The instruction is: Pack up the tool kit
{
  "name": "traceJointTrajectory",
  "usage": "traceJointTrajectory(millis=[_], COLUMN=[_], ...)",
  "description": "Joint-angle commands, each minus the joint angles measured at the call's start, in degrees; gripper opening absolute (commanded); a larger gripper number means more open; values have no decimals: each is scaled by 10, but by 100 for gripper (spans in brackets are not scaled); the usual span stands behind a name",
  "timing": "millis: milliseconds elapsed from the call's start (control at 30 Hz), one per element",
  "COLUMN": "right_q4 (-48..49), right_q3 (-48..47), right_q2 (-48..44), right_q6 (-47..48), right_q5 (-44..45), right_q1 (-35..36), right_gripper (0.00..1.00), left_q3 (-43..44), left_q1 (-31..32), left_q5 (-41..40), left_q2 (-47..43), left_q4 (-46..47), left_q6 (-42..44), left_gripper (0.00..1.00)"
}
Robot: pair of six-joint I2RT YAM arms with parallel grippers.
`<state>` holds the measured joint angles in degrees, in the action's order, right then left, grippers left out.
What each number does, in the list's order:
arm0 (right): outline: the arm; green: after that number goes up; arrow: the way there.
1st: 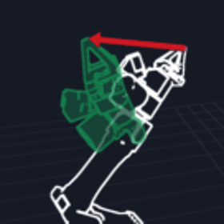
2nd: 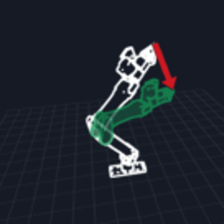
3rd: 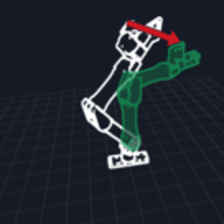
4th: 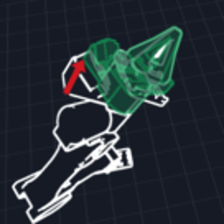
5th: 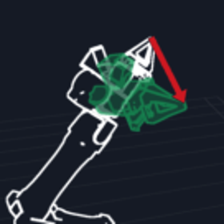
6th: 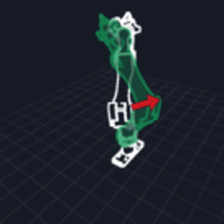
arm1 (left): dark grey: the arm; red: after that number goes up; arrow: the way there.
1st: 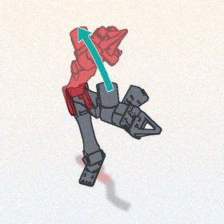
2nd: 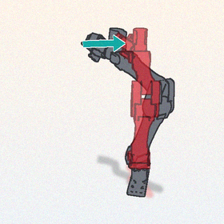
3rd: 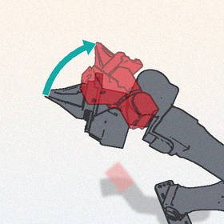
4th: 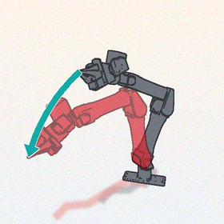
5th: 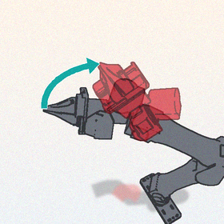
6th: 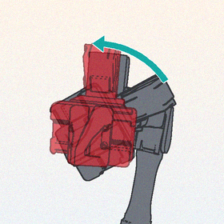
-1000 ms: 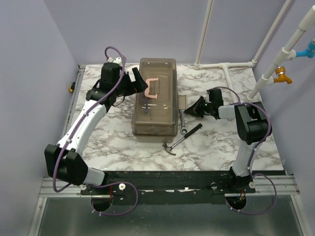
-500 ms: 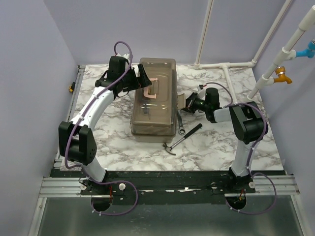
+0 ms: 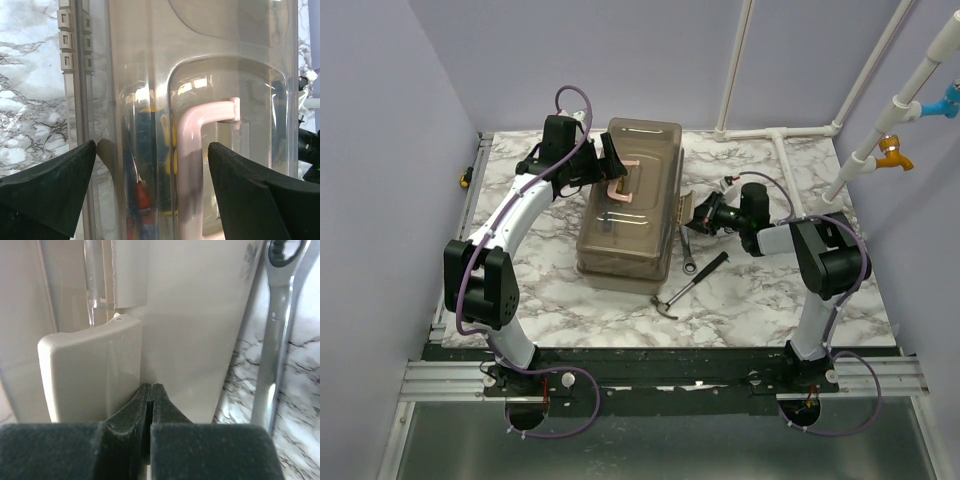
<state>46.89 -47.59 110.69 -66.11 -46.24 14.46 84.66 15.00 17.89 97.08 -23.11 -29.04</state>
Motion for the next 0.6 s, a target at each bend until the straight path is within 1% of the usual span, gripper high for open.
traceJointTrajectory(millis=[0, 33, 100, 200, 300, 400, 567], right_q4=[-148, -236, -368, -530, -630, -693, -798], right_q3=[-70, -92, -143, -234, -308, -350, -436], right_q2=[-87, -92, -91, -63, -37, -26, 19], right_q6=[109, 145, 198, 241, 255, 255, 237], right_q5=[14, 54, 135, 222, 307, 384, 513], right_q1=[23, 29, 43, 65, 90, 119, 169], right_gripper=[1, 1, 1, 1, 1, 1, 1], left_q3=[3, 3, 2, -10, -27, -36, -56], left_q1=[15, 15, 15, 16, 16, 16, 17], left_q5=[54, 57, 64, 72, 71, 68, 73], left_q2=[21, 24, 30, 34, 31, 31, 30], left_q4=[-8, -8, -6, 5, 19, 22, 38], left_q6=[3, 3, 2, -2, -4, -2, -6], left_gripper=[92, 92, 91, 90, 89, 89, 89])
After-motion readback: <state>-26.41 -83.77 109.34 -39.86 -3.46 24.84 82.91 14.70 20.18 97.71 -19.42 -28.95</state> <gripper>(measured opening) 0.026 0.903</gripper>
